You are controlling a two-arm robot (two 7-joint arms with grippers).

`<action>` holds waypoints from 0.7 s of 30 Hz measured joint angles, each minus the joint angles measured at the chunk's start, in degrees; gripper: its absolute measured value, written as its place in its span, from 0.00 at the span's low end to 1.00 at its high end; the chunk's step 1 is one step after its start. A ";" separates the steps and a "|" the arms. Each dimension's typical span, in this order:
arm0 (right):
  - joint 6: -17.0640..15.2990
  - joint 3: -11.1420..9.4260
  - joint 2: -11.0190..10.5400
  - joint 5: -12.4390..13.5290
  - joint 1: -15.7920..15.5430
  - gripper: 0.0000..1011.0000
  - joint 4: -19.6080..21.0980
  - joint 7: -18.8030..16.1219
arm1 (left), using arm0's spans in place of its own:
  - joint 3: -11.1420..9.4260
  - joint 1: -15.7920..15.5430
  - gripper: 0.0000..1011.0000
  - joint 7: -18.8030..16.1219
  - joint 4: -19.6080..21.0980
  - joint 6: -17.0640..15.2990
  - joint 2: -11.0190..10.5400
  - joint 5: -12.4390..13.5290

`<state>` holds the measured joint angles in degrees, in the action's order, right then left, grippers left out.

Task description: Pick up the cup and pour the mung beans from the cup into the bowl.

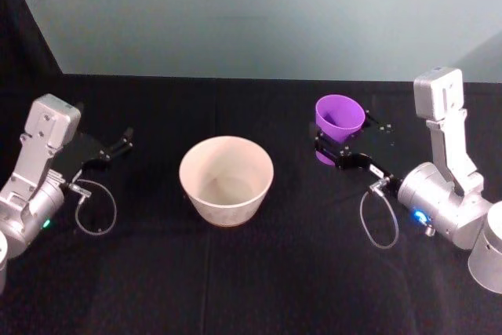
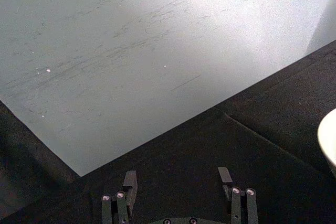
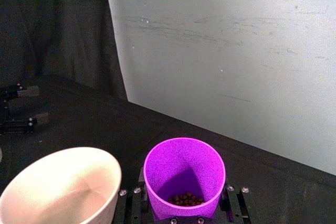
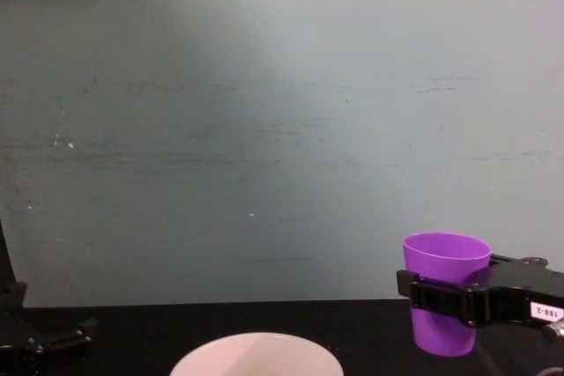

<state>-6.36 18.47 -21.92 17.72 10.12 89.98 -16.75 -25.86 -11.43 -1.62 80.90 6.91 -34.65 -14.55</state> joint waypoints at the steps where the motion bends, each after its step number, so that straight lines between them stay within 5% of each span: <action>1: 0.00 0.00 0.00 0.00 0.00 0.72 0.00 0.00 | 0.00 0.00 0.99 0.00 0.00 0.00 0.00 0.00; 21: 0.00 0.00 0.00 0.00 0.00 0.72 0.00 0.00 | 0.00 0.00 0.99 0.00 0.00 0.00 0.00 0.00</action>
<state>-6.36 18.47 -21.92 17.72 10.12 89.98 -16.75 -25.86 -11.43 -1.62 80.90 6.90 -34.64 -14.55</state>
